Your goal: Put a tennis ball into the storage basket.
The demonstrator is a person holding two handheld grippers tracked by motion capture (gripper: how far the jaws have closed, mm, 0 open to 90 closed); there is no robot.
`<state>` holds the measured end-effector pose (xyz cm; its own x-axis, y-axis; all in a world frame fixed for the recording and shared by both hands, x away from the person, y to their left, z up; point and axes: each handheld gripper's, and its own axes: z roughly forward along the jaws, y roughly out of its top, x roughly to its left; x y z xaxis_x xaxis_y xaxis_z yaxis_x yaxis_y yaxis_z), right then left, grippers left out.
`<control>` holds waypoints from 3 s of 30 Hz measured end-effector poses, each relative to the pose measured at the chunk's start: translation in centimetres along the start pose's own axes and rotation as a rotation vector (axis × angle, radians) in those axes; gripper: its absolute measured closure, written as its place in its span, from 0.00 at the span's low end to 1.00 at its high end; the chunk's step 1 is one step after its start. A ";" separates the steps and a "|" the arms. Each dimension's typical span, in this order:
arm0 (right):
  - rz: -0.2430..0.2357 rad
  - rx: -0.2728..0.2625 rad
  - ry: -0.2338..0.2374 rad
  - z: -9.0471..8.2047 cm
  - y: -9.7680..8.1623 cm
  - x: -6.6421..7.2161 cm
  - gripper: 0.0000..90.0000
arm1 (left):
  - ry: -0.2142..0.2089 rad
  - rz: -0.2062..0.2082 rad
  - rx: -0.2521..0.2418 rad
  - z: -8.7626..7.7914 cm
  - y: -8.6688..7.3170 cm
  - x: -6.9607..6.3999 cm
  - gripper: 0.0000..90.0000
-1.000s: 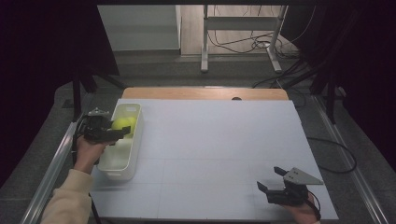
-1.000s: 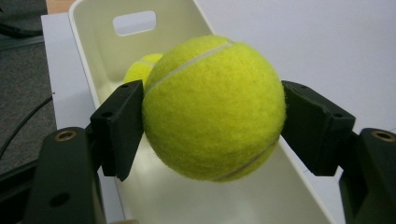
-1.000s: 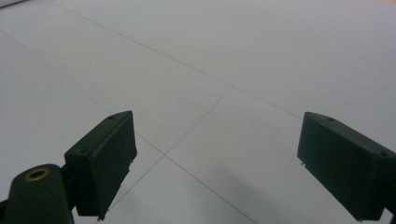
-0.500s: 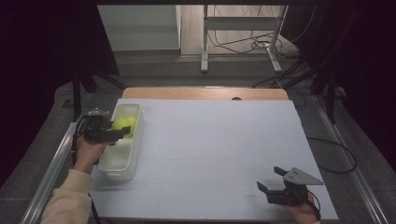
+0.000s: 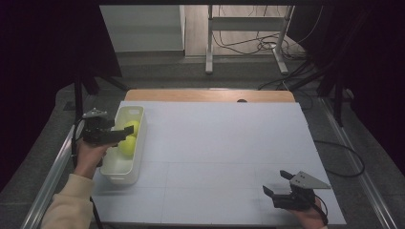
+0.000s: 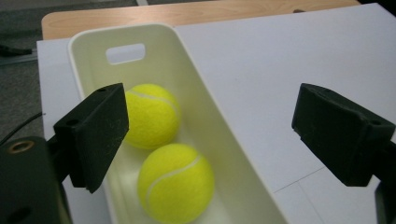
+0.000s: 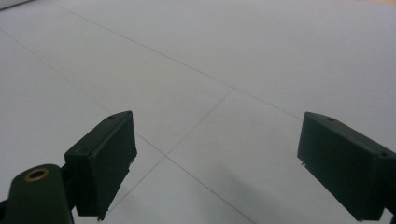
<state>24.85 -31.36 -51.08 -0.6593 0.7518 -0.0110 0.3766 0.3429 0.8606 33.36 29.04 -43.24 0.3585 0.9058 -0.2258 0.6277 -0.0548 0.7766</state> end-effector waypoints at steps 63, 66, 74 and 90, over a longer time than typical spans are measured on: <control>-0.004 0.002 0.002 0.1 0.0 0.0 0.13 | -0.334 0.234 -0.064 0.5 -5.9 -12.6 0.14; -0.007 0.002 0.001 0.0 0.0 0.0 0.13 | -0.348 0.236 -0.053 0.6 -6.7 -13.0 0.14; -0.008 0.000 0.005 0.0 0.0 0.1 0.13 | -0.355 0.263 -0.026 1.3 -8.7 -13.5 0.14; -0.015 0.000 0.024 0.0 0.0 0.1 0.13 | -0.300 0.240 0.024 3.3 -11.6 -12.4 0.14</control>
<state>24.73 -31.27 -51.11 -0.6802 0.7330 -0.0113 0.3668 0.3536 0.8605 23.92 17.11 -51.34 0.6813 0.7029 -0.2043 0.5161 -0.2635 0.8150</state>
